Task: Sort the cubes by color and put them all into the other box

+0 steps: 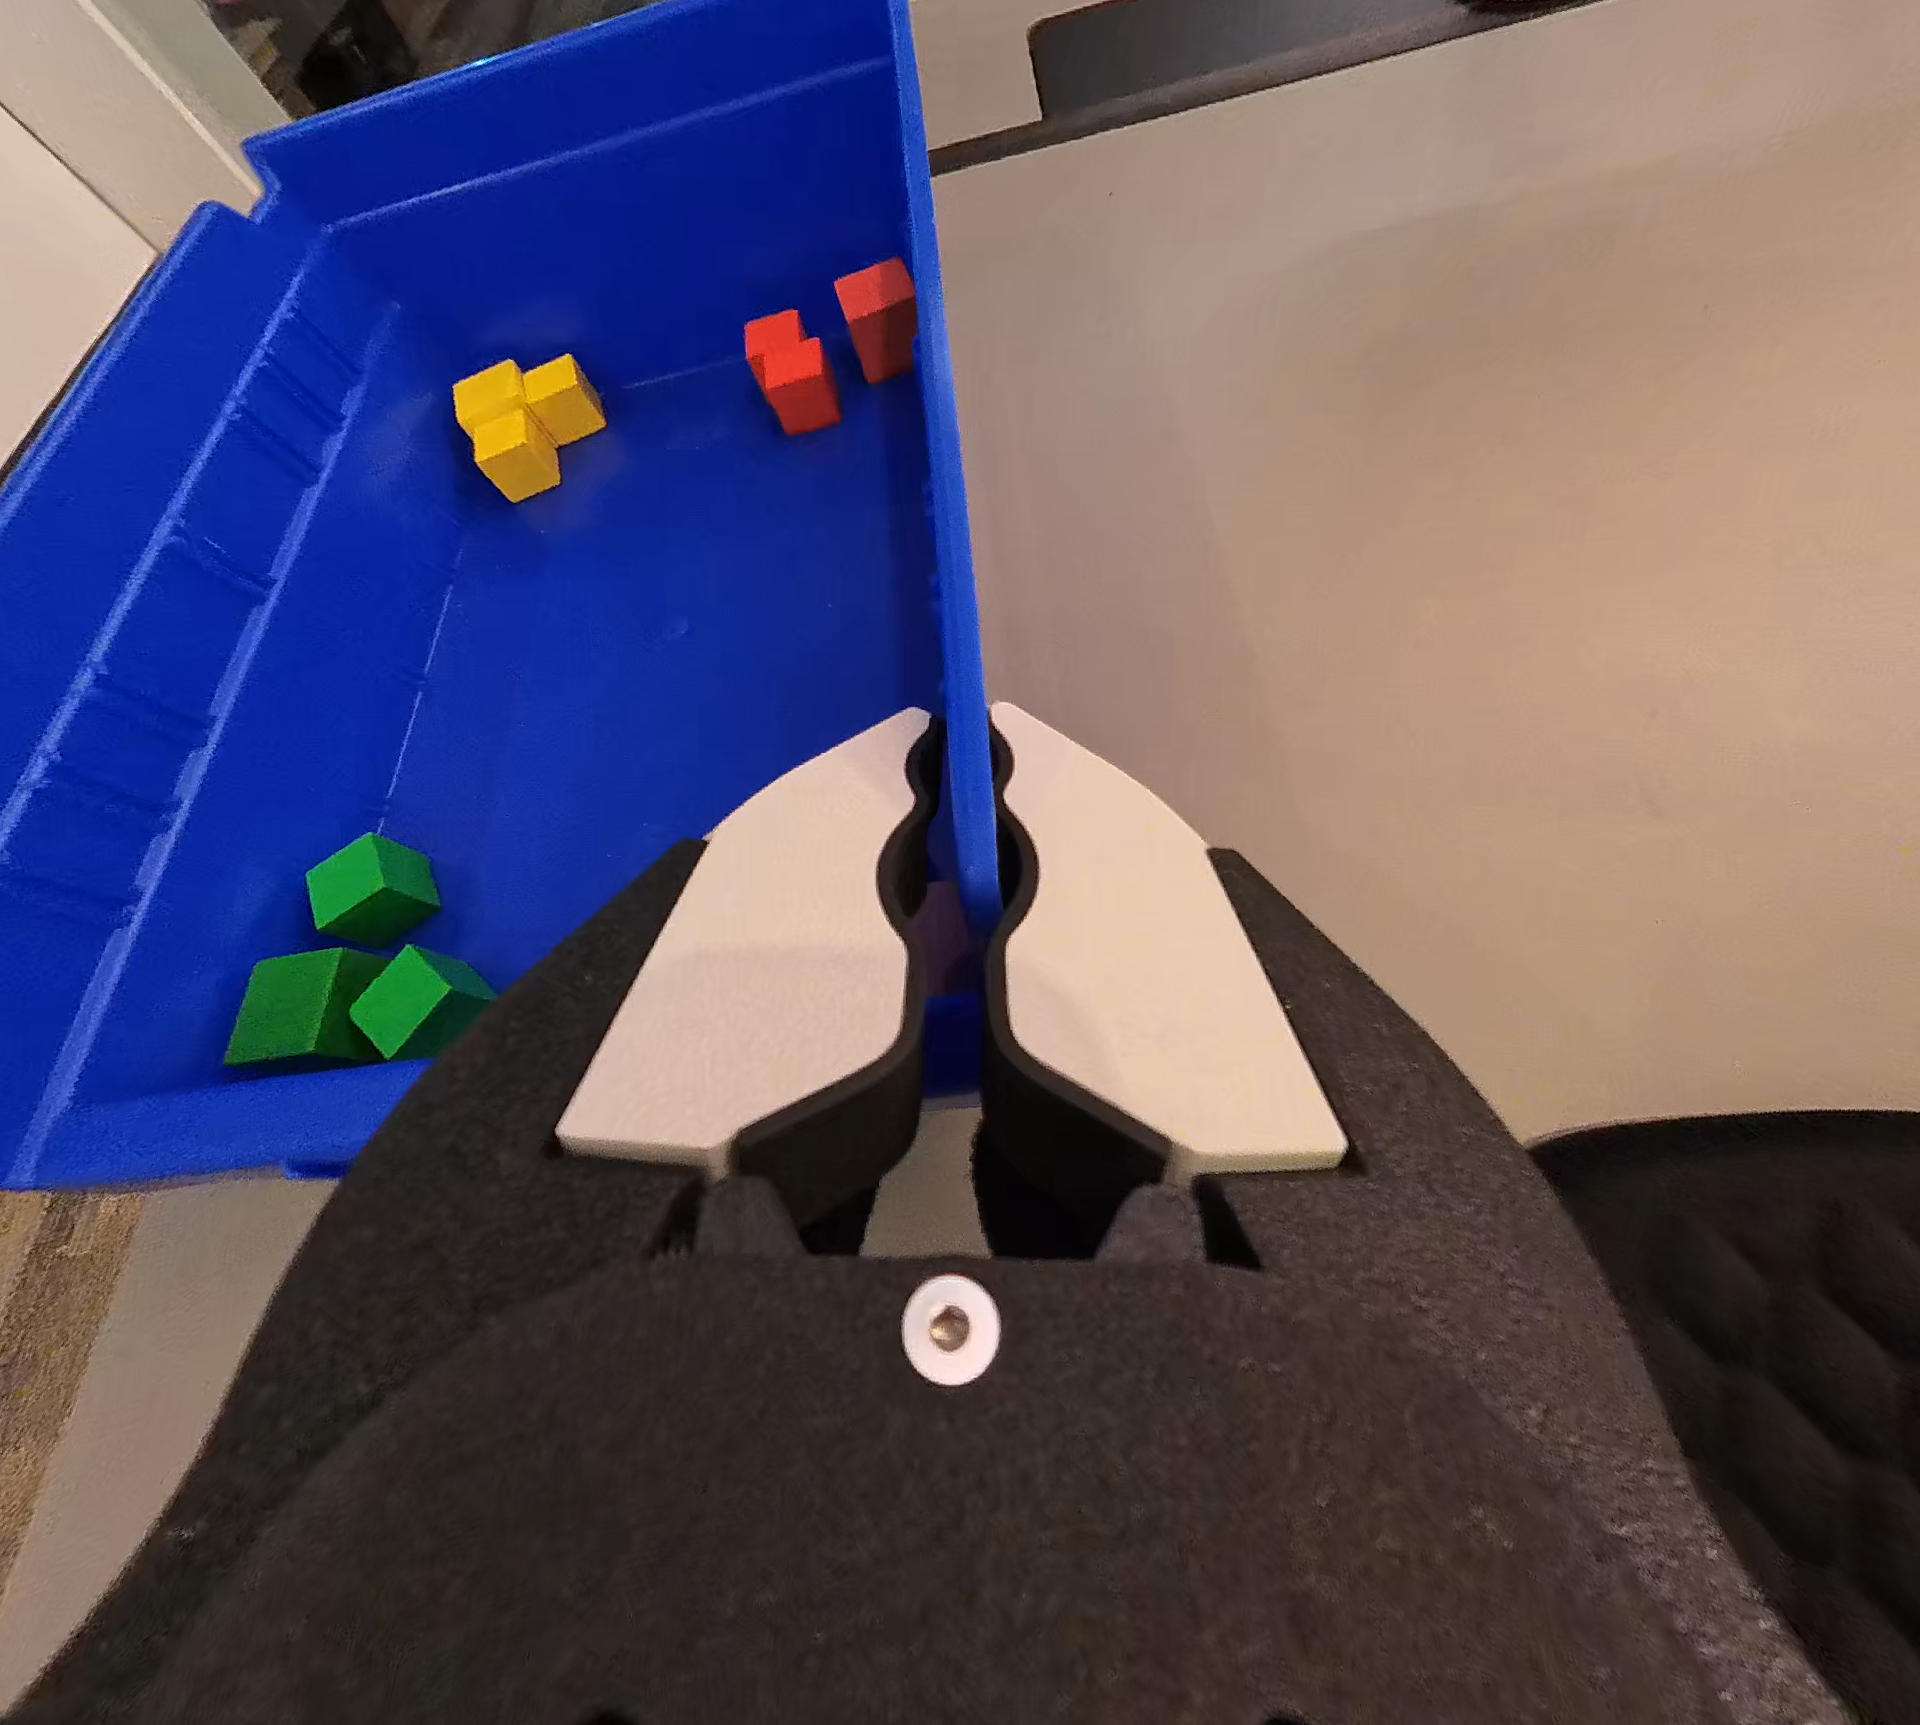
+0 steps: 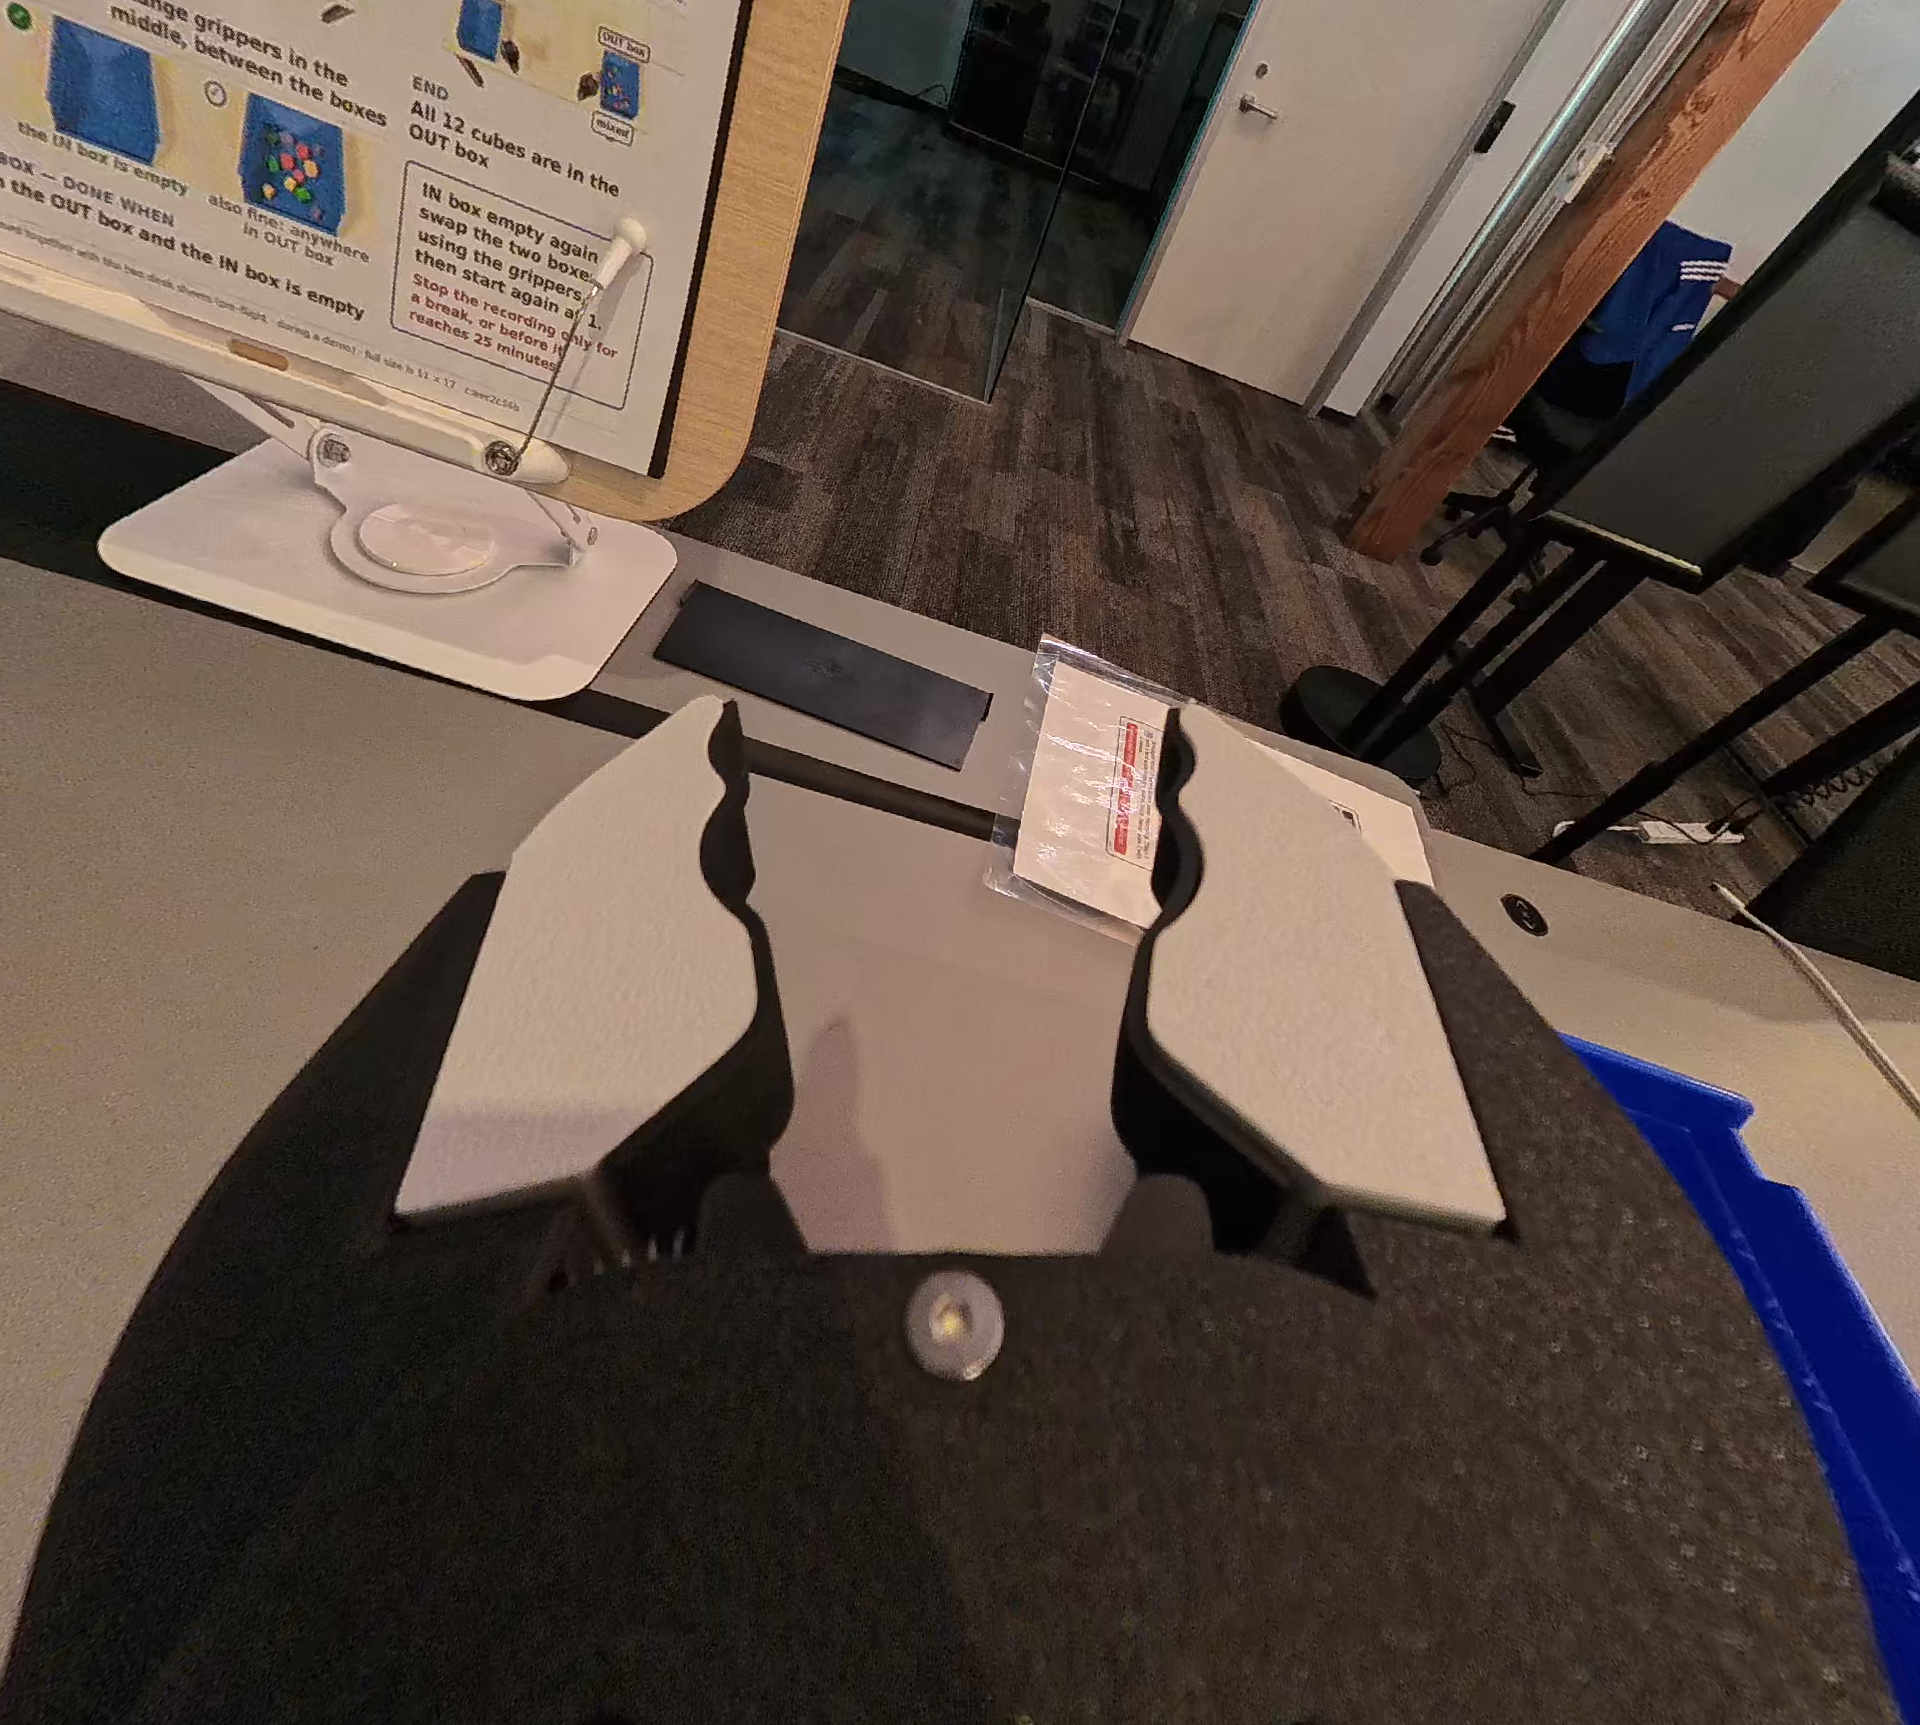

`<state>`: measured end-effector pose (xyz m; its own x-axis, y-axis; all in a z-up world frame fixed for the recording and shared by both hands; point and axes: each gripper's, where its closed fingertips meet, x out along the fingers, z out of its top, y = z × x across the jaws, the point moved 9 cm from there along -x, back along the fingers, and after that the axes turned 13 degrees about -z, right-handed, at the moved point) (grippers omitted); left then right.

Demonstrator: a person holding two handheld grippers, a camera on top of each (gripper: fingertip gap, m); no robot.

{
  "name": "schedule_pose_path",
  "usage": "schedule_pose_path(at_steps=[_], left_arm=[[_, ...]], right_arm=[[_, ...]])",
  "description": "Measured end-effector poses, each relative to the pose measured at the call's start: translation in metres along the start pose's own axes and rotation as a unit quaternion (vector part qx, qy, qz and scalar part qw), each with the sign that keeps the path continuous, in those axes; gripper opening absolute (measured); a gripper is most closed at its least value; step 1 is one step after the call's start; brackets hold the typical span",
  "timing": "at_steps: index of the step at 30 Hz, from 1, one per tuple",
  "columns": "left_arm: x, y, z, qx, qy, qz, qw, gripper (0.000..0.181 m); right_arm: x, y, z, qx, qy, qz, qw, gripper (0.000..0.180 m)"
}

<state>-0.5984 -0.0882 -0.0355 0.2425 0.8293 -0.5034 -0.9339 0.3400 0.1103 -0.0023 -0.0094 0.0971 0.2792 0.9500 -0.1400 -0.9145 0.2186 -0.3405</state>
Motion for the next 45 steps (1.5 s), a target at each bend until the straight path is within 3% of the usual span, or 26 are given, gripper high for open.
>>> schedule_pose_path(at_steps=[19,21,23,25,29,32,37,41,45], left_arm=[[-0.004,0.004,-0.002,-0.02,-0.004,0.002,1.0,0.005],[-0.009,0.004,0.001,-0.06,-0.035,-0.014,0.998,0.009],[-0.023,0.004,0.008,-0.108,-0.098,-0.062,0.987,0.033],[-0.046,0.013,0.015,-0.142,-0.168,-0.086,0.972,0.044],[-0.097,0.045,0.024,-0.14,-0.255,-0.055,0.955,0.044],[-0.113,0.073,0.024,-0.107,-0.199,-0.004,0.974,0.042],[-0.099,0.092,0.019,-0.01,-0.049,-0.024,0.998,0.037],[-0.08,0.108,0.015,0.008,0.065,0.01,0.998,0.036],[-0.065,0.109,0.02,0.036,0.094,-0.009,0.995,0.035]], right_arm=[[0.006,0.001,-0.006,-0.004,0.017,0.014,1.0,0.075],[0.006,0.003,-0.007,-0.008,0.02,0.014,1.0,0.075],[0.007,0.005,-0.007,-0.013,0.021,0.015,1.0,0.075],[0.008,0.008,-0.008,-0.019,0.024,0.017,0.999,0.075],[0.01,0.016,-0.011,-0.034,0.03,0.023,0.999,0.075],[0.013,0.022,-0.013,-0.047,0.038,0.029,0.998,0.076],[0.015,0.029,-0.017,-0.072,0.049,0.031,0.996,0.076],[0.016,0.031,-0.02,-0.089,0.055,0.03,0.994,0.076],[0.018,0.03,-0.024,-0.099,0.065,0.033,0.992,0.076]])
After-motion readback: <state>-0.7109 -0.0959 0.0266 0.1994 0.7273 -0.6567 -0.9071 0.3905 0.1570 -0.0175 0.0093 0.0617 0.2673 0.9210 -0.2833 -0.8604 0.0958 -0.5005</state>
